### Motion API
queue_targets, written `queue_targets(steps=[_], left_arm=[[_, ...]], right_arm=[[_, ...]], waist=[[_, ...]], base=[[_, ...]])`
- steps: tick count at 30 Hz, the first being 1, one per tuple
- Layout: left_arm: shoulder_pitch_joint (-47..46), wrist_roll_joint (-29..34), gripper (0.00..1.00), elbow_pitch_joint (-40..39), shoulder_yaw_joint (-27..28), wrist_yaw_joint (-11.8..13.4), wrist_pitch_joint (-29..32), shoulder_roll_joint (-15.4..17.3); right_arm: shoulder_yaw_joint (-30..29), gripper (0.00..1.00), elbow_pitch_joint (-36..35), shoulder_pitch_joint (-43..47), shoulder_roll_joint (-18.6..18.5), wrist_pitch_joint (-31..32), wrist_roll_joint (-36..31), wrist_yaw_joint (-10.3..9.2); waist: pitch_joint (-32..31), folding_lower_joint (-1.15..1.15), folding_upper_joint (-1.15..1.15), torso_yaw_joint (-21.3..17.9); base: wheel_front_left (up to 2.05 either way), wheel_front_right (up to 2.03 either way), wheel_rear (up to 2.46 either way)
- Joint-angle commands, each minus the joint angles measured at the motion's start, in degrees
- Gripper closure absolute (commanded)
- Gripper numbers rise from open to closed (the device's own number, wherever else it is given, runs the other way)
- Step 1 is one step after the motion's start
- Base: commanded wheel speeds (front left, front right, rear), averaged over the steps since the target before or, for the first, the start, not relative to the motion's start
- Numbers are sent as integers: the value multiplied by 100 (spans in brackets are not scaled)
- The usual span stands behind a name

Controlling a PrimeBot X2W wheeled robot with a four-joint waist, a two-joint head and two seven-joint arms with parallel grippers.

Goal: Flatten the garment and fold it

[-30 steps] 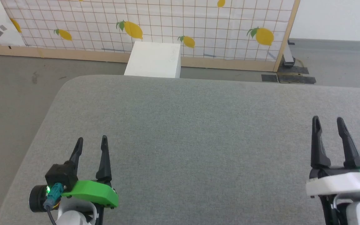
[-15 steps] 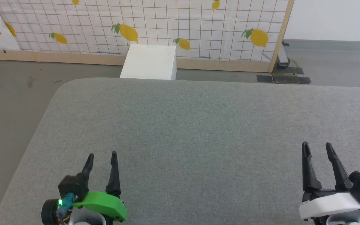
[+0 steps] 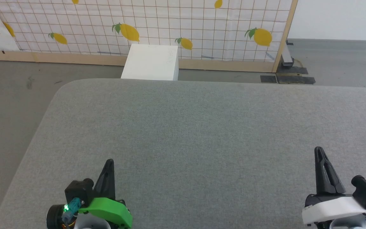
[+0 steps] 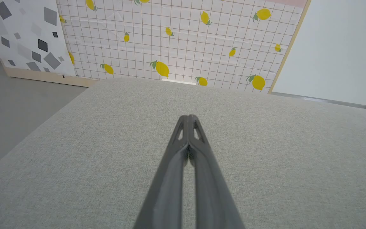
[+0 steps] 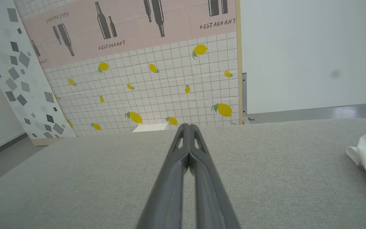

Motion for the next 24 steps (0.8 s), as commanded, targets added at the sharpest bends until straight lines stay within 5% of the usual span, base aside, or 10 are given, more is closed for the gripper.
queue_targets(steps=[1, 24], left_arm=[[5, 32, 100, -35, 16, 2, 37, -6], [39, 277, 100, -306, 123, 18, 296, -43]], right_arm=[[12, 100, -16, -7, 0, 38, -32, 0], [95, 100, -128, -56, 0, 305, -253, -2]], waist=[[3, 0, 0, -6], [42, 0, 0, -87]], base=[[0, 0, 0], [0, 0, 0]])
